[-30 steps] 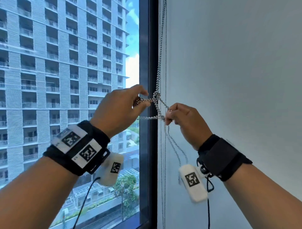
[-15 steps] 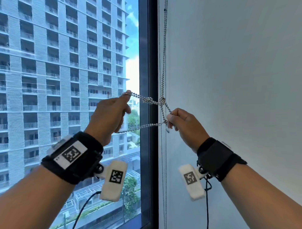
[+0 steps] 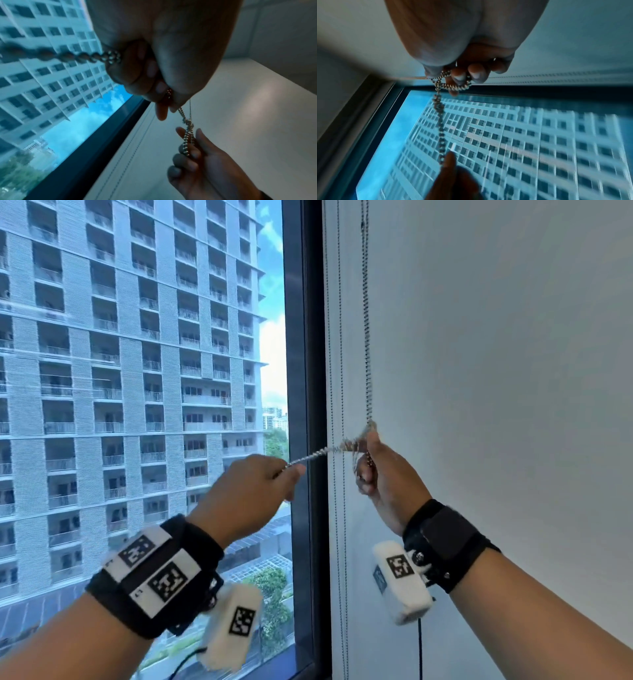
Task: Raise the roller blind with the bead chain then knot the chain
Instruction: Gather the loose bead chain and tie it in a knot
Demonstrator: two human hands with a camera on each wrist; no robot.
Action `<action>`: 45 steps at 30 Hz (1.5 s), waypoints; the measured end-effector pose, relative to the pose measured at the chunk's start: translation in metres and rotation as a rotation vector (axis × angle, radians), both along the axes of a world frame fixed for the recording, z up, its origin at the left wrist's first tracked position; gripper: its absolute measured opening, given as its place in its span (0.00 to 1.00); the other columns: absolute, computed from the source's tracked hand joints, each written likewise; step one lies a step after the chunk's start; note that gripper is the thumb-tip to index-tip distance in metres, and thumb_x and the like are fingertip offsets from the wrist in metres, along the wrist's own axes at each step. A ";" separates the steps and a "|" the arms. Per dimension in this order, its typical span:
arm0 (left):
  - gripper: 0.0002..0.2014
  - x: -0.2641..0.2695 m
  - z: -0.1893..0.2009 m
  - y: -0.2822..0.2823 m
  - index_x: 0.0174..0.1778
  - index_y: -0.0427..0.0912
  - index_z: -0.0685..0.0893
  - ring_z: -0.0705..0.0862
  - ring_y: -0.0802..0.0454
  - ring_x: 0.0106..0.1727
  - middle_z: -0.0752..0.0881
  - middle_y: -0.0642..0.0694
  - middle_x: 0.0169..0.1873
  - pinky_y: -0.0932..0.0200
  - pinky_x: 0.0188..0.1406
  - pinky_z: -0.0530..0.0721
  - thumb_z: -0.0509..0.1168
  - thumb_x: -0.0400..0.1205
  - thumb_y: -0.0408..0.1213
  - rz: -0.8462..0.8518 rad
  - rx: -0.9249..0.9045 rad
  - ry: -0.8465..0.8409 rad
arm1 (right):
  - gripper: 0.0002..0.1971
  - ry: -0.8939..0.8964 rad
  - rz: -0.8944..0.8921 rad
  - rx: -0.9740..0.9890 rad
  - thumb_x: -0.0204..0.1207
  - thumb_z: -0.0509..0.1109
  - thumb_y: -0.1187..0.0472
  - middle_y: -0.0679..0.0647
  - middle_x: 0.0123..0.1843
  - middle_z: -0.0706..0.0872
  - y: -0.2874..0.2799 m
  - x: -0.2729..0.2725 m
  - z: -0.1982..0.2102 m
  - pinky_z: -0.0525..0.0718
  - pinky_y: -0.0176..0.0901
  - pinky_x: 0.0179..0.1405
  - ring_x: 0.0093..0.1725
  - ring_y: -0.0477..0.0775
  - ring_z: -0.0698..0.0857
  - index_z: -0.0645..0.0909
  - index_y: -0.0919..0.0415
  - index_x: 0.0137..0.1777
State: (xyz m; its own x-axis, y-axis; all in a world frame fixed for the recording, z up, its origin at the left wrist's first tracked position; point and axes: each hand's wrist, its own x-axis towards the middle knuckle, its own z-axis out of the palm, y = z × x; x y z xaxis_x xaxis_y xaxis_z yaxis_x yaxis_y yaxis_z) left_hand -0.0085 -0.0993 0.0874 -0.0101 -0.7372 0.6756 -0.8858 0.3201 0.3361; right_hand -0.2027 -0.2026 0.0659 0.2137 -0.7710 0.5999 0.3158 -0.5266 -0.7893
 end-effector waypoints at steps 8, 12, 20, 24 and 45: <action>0.21 -0.028 -0.029 -0.003 0.37 0.44 0.85 0.74 0.64 0.18 0.76 0.65 0.14 0.65 0.22 0.67 0.57 0.89 0.51 -0.123 0.046 -0.005 | 0.23 -0.117 0.165 0.228 0.85 0.61 0.43 0.49 0.30 0.69 -0.002 0.006 -0.038 0.65 0.43 0.33 0.27 0.47 0.65 0.91 0.57 0.44; 0.20 -0.033 -0.043 -0.004 0.39 0.42 0.85 0.76 0.67 0.20 0.78 0.71 0.17 0.66 0.22 0.64 0.58 0.89 0.50 -0.142 0.087 -0.029 | 0.26 -0.234 0.244 0.385 0.78 0.62 0.35 0.50 0.29 0.69 0.003 0.009 -0.044 0.64 0.42 0.31 0.25 0.47 0.64 0.84 0.59 0.39; 0.17 -0.044 -0.054 -0.007 0.40 0.46 0.86 0.77 0.65 0.27 0.77 0.55 0.22 0.67 0.27 0.69 0.59 0.88 0.48 -0.158 0.066 -0.057 | 0.14 -0.282 0.268 0.410 0.80 0.69 0.48 0.51 0.39 0.81 0.007 0.006 -0.043 0.70 0.45 0.35 0.33 0.50 0.74 0.80 0.58 0.39; 0.17 -0.041 -0.054 -0.011 0.37 0.43 0.81 0.75 0.58 0.28 0.77 0.51 0.25 0.64 0.26 0.66 0.59 0.88 0.47 -0.138 0.051 -0.091 | 0.17 -0.271 0.313 0.371 0.83 0.65 0.50 0.53 0.38 0.83 0.015 0.005 -0.049 0.79 0.45 0.37 0.32 0.50 0.80 0.82 0.60 0.38; 0.19 -0.065 0.007 -0.002 0.64 0.58 0.83 0.75 0.56 0.71 0.80 0.55 0.67 0.44 0.77 0.64 0.51 0.85 0.55 -0.282 -0.222 -0.670 | 0.12 0.206 0.058 0.165 0.87 0.60 0.61 0.54 0.33 0.81 0.032 0.016 -0.080 0.69 0.40 0.26 0.26 0.48 0.74 0.76 0.63 0.43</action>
